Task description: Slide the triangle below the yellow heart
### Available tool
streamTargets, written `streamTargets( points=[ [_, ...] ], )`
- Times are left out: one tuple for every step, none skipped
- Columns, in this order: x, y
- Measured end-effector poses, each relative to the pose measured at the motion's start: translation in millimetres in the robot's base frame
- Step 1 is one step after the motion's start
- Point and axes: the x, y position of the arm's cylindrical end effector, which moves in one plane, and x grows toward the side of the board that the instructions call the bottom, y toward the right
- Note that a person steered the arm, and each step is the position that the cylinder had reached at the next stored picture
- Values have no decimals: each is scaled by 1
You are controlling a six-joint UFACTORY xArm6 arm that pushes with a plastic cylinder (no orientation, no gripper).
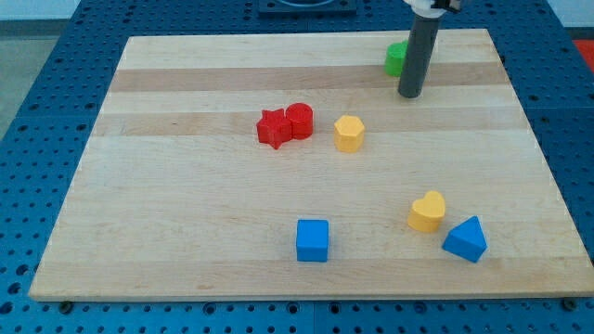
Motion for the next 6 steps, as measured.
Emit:
streamTargets(
  points=[
    [4, 0],
    [55, 50],
    [112, 69],
    [150, 68],
    [172, 68],
    [218, 74]
  ],
)
